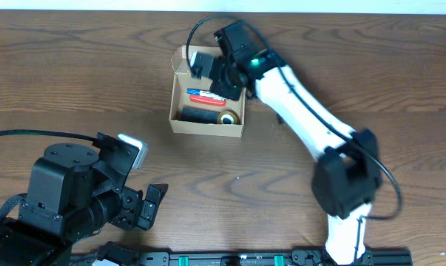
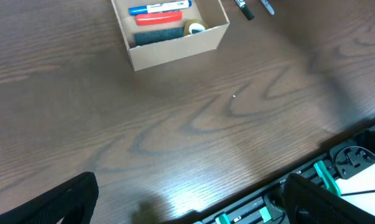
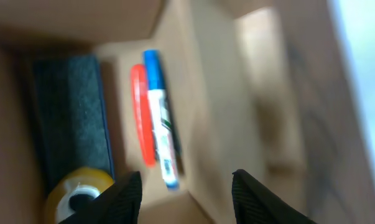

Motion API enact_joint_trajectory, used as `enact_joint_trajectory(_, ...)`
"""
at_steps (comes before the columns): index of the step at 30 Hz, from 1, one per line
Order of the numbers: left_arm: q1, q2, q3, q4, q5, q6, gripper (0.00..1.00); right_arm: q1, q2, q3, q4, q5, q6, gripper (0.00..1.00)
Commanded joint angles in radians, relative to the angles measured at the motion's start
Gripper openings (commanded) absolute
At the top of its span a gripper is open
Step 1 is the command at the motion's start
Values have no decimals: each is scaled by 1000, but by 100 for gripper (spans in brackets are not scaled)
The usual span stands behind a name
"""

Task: Pack container
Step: 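Lower the marker beside the stapler and open the right gripper, then move the right gripper over the black-capped whiteboard marker and grasp it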

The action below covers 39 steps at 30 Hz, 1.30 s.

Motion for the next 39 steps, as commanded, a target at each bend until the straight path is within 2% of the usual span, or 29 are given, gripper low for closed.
enact_joint_trajectory(1,1,2,-5,-3,12,4,95,-32,-123,24,-26,69,181,51)
enact_joint_trajectory(11,1,2,-5,-3,12,4,95,-223,-156,24,-175,66,427,51)
enact_joint_trajectory(13,1,2,-5,-3,12,4,95,-254,-146,23,-193,62,468,55)
enact_joint_trajectory(24,1,2,-5,-3,12,4,95,-277,-9,23,-227,60,646,55)
enact_joint_trajectory(39,1,2,-5,-3,12,4,95,-279,167,22,-232,63,658,56)
